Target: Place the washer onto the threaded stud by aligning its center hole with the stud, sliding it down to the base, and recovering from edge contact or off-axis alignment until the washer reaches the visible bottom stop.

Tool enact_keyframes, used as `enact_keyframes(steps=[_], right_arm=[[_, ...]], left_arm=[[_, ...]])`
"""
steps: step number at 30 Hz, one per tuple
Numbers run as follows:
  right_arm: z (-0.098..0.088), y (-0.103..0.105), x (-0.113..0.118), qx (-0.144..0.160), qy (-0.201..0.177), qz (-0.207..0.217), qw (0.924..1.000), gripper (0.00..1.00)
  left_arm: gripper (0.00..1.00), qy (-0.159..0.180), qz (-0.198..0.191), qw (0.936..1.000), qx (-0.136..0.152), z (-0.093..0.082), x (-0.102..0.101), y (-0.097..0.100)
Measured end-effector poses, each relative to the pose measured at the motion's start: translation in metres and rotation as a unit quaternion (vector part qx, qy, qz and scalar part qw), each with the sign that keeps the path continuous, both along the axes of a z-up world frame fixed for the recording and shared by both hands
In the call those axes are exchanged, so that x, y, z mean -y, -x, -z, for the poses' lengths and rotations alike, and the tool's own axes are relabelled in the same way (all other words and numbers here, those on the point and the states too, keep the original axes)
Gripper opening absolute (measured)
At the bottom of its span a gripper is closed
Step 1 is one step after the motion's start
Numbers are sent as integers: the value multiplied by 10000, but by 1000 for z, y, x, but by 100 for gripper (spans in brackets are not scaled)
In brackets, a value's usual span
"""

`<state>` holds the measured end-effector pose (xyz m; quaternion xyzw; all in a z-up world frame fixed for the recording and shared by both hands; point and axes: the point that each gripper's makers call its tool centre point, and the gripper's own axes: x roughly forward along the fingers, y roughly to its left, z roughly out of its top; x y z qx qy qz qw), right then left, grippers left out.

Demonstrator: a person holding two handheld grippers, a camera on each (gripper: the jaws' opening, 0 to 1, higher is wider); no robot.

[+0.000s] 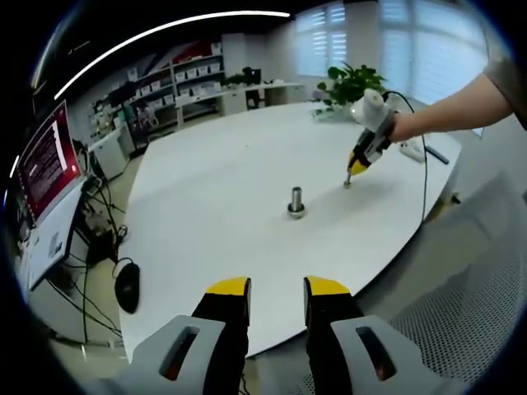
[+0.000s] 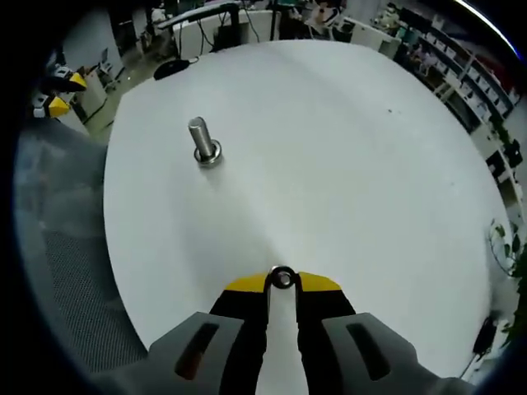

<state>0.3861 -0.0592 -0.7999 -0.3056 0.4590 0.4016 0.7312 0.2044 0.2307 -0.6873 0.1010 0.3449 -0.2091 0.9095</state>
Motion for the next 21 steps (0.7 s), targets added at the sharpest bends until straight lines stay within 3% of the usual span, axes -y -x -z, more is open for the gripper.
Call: enact_keyframes(steps=[15, 17, 21], right_arm=[[25, 2, 2, -232, 117, 83, 9996, 17], [24, 4, -1, -353, -144, 356, 9986, 18], [19, 5, 4, -280, -235, 442, 9984, 21]], left_arm=[[23, -21, -28, 10000, -39, 1, -1, 0], [23, -27, -24, 10000, -43, 2, -1, 0], [23, -35, -31, 10000, -65, 2, -1, 1]])
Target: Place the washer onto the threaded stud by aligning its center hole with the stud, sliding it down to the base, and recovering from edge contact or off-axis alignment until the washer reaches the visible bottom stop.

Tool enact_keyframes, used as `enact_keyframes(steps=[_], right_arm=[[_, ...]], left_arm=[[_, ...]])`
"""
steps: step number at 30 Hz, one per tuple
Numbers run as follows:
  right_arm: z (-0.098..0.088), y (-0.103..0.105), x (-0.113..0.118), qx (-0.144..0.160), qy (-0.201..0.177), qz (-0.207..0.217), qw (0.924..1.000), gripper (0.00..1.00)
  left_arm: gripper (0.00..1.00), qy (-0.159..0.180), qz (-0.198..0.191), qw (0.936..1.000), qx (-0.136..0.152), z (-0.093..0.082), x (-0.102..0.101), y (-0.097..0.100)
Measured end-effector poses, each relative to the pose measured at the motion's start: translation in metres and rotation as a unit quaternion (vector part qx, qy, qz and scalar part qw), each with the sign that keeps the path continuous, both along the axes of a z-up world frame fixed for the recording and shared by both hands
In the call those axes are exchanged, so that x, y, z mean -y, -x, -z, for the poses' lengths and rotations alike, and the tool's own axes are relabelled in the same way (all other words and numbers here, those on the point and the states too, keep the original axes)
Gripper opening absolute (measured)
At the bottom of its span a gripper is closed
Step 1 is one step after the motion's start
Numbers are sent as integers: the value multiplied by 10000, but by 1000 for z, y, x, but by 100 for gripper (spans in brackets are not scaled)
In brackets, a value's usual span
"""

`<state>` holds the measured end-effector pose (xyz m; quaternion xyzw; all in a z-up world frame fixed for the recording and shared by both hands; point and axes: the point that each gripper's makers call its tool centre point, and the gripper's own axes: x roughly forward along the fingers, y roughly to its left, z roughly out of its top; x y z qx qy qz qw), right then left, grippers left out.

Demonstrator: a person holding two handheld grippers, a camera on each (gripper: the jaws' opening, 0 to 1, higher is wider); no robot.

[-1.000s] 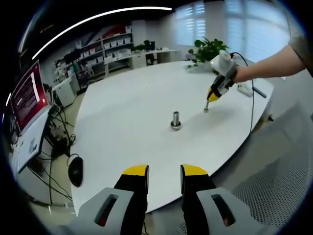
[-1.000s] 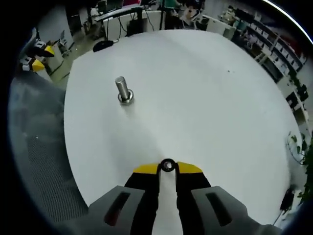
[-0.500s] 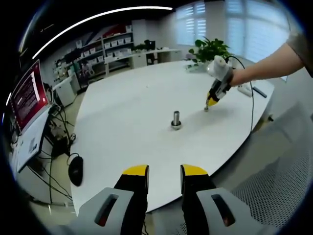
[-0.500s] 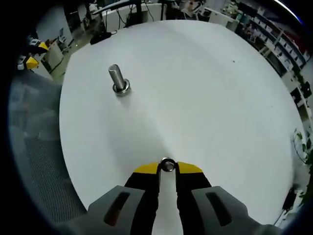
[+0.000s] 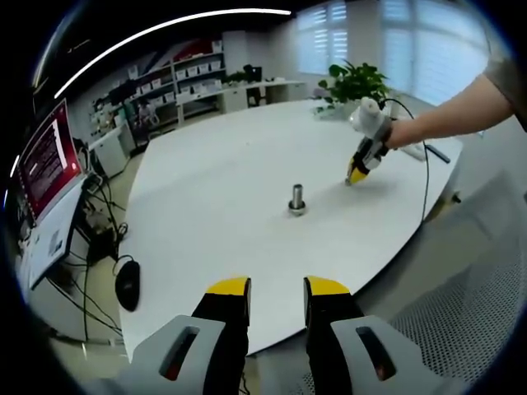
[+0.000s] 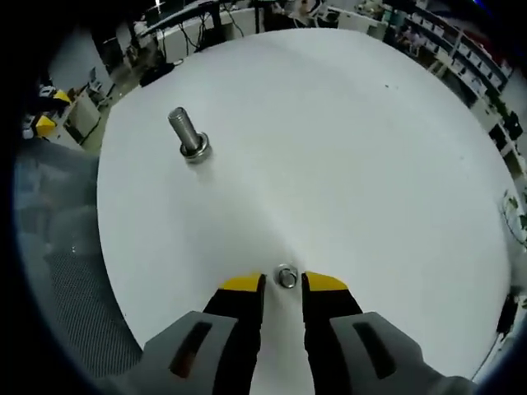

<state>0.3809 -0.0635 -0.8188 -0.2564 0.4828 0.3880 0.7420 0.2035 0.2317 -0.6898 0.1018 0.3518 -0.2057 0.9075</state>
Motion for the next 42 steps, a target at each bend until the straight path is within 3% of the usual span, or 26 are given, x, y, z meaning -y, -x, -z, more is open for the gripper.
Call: enact_keyframes(steps=[4, 10, 14, 19, 24, 27, 30, 34, 38, 42], right_arm=[[-8, 3, 7, 158, -111, 34, 9998, 21], [-33, 9, 7, 365, -745, 452, 9955, 23], [-55, 14, 4, 714, -1195, 597, 9885, 23], [-88, 26, 3, 1149, -1764, 839, 9740, 23], [-122, 47, 2, 1504, -2343, 1177, 9532, 23], [-145, 55, 4, 1842, -2705, 1417, 9343, 23], [-156, 72, 5, 1825, -2747, 1449, 9329, 24], [-171, 91, 7, 1856, -2939, 1603, 9239, 26], [-193, 110, 8, 1989, -3529, 2021, 8917, 32], [-204, 131, 6, 2010, -3581, 2201, 8848, 32]], left_arm=[[23, -1, 8, 10000, -31, 1, 0, 1], [23, 37, -11, 10000, -57, 2, 0, 1], [24, 72, -20, 9999, -72, 2, 0, 1], [24, 191, -70, 9998, -17, -1, 0, 0], [25, 295, -137, 9994, 66, -6, 0, -1], [25, 369, -160, 9991, 155, -9, 0, -3], [25, 489, -254, 9984, 150, -11, -2, -4], [26, 549, -214, 9979, 255, -15, 0, -5], [26, 609, -166, 9970, 448, -23, 2, -6], [27, 715, -134, 9957, 573, -28, 4, -7]])
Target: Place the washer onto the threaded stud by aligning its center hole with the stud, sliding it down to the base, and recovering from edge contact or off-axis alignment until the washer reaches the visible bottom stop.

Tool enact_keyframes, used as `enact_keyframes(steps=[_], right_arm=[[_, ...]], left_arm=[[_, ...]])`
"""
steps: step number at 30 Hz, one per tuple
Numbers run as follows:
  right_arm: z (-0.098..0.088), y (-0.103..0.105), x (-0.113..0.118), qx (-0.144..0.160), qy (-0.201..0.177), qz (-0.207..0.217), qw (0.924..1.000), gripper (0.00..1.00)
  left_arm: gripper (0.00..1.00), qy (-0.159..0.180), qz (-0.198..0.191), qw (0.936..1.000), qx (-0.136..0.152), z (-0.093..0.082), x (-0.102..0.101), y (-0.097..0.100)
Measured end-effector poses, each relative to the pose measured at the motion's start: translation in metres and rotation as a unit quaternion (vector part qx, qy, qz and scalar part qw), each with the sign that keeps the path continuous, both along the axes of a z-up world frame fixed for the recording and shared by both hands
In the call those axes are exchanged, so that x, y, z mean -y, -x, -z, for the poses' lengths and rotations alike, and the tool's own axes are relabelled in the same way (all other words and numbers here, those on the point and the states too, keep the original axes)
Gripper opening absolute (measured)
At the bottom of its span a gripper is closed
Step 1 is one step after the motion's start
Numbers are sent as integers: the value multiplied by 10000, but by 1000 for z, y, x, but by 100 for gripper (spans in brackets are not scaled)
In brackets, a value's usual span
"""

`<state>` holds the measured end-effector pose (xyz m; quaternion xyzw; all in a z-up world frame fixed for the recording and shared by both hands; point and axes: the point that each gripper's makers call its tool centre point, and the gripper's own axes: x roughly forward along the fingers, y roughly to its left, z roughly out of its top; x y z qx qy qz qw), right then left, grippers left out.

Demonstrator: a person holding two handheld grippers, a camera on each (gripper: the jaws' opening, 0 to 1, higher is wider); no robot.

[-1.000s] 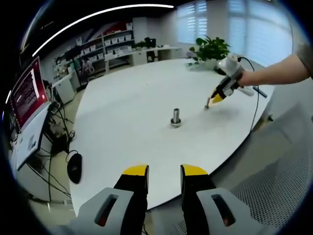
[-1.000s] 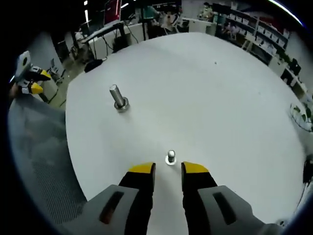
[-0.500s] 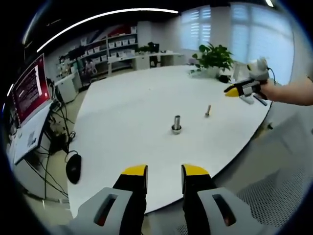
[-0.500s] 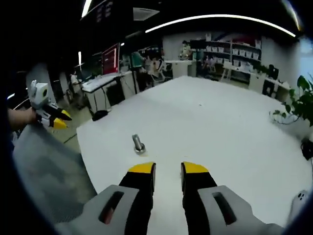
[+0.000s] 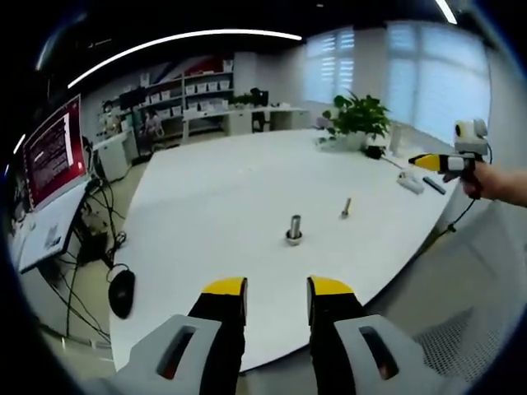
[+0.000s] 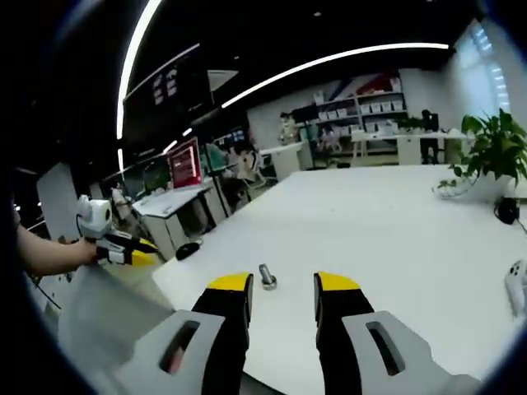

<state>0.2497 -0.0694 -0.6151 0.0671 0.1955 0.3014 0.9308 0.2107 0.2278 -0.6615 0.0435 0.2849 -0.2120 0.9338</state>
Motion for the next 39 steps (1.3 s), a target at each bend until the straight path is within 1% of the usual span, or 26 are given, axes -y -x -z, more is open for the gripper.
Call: enact_keyframes(steps=[2, 5, 9, 10, 12, 14, 16, 18, 21, 22, 23, 25, 27, 29, 31, 34, 37, 39], right_arm=[[-5, 7, -5, 116, 55, 11, 9999, 32], [-5, 17, -13, 50, 228, 27, 9997, 31], [-8, 23, -17, 257, 414, 184, 9986, 31], [-8, 21, -14, 421, 677, 242, 9965, 31], [-5, 18, -10, 589, 943, 327, 9933, 32], [0, 16, -5, 514, 1031, 409, 9925, 35], [0, 16, -2, 450, 927, 503, 9934, 36], [3, 15, 4, 431, 1032, 612, 9918, 36], [9, 17, 0, 293, 1111, 537, 9919, 38], [12, 18, -2, 277, 1190, 458, 9914, 38], [15, 20, -5, 251, 1303, 345, 9906, 38], [18, 21, -7, 259, 1402, 276, 9894, 38], [19, 20, -5, 204, 1357, 290, 9901, 38], [22, 18, -1, 154, 1424, 331, 9891, 38], [25, 19, 0, 61, 1395, 333, 9896, 38], [25, 20, 0, 127, 1473, 307, 9885, 38], [28, 20, 2, 95, 1519, 311, 9879, 38], [28, 21, 2, 55, 1484, 320, 9884, 38]], left_arm=[[28, 110, -17, 9999, 46, -3, 0, 0], [29, 154, -79, 9996, 208, -9, -2, -1], [29, 283, -36, 9990, 336, -15, 1, -1], [29, 289, -3, 9986, 441, -18, 2, -2], [28, 378, -8, 9978, 541, -22, 2, -2], [28, 395, 13, 9973, 613, -24, 4, -2], [28, 370, 59, 9971, 659, -26, 6, -3], [28, 289, 130, 9970, 711, -27, 8, -4], [27, 244, 216, 9956, 884, -33, 10, -2], [26, 192, 218, 9951, 947, -34, 9, -3], [26, 181, 206, 9950, 958, -35, 9, -3], [27, 175, 169, 9953, 937, -34, 7, -4], [27, 147, 141, 9955, 923, -32, 6, -4], [28, 151, 120, 9956, 913, -32, 6, -4], [28, 114, 176, 9953, 943, -33, 8, -4], [28, 65, 207, 9955, 928, -31, 9, -4], [27, 114, 179, 9956, 918, -32, 10, -3], [27, 84, 154, 9956, 920, -31, 8, -4]])
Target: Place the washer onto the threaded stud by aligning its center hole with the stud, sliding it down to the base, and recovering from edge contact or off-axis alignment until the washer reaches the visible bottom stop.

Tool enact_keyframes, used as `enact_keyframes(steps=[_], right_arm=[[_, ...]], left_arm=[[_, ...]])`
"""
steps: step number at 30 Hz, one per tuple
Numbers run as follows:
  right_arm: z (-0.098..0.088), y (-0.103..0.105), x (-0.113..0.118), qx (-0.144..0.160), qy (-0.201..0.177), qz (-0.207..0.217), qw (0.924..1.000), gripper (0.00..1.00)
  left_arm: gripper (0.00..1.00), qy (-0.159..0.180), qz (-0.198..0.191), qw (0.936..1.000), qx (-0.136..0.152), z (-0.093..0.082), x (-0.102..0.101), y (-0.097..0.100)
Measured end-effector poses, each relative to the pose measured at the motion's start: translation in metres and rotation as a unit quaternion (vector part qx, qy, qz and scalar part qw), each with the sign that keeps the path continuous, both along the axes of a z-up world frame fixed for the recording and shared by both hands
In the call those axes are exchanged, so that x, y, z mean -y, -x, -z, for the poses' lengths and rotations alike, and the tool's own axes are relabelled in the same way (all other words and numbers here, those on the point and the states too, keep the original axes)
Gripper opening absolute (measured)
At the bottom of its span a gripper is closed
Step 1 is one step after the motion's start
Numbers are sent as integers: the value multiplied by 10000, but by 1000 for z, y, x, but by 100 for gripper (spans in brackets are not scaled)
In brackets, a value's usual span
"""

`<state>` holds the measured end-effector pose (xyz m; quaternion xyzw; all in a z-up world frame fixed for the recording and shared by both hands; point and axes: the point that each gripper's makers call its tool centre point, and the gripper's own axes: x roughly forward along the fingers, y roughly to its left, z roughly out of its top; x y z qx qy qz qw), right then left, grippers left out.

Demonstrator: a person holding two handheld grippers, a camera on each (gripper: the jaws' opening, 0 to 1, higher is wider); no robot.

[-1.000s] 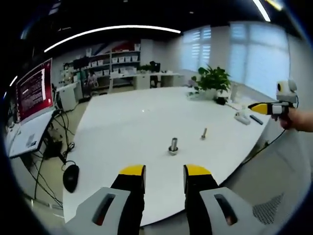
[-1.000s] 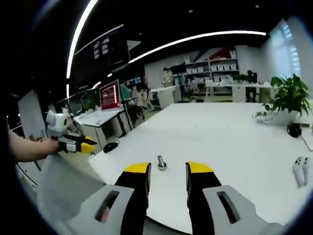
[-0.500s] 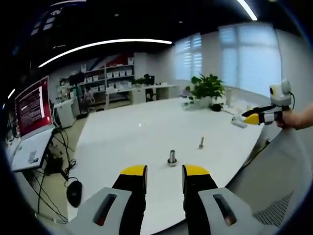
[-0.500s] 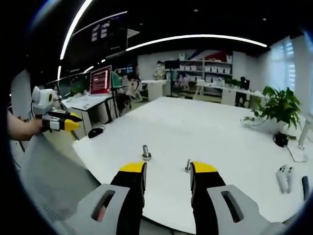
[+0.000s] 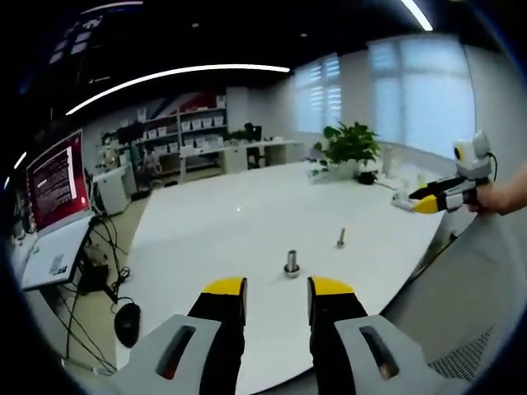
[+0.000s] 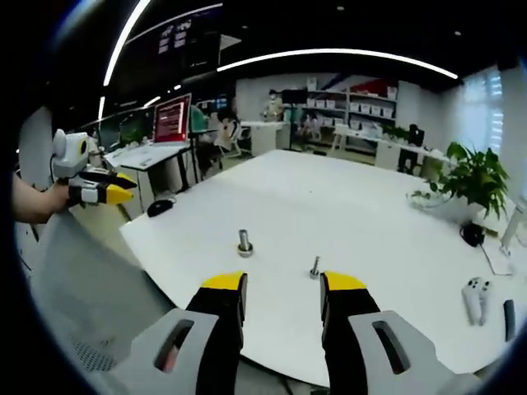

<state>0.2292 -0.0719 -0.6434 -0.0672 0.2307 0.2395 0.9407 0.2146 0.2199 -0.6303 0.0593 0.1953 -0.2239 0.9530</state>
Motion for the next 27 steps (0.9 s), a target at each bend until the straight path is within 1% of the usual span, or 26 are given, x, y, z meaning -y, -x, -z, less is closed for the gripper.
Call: enact_keyframes(steps=[3, 6, 12, 16, 19, 22, 27], right_arm=[[0, -1, 1, 41, 66, -31, 10000, 38], [3, 1, 1, -42, 82, -12, 10000, 38], [3, 3, 0, -44, 123, -34, 9999, 38], [4, 2, 0, -70, 134, -36, 9999, 37], [2, 2, 0, -31, 142, -26, 9999, 37], [5, 2, -3, -78, 235, -100, 9996, 37], [7, 3, -2, -152, 225, -71, 9996, 37]], left_arm=[[27, -1, 0, 10000, -41, 2, 1, 0], [27, -44, 9, 10000, -11, 1, 1, 0], [27, -25, -47, 10000, -61, 2, -1, -1], [27, -14, -73, 10000, -23, 1, -2, -1], [27, -18, -92, 9999, -83, 3, -3, 0], [27, -58, -108, 9998, -131, 5, -4, 0], [26, -86, -70, 9999, -72, 3, -3, 0]])
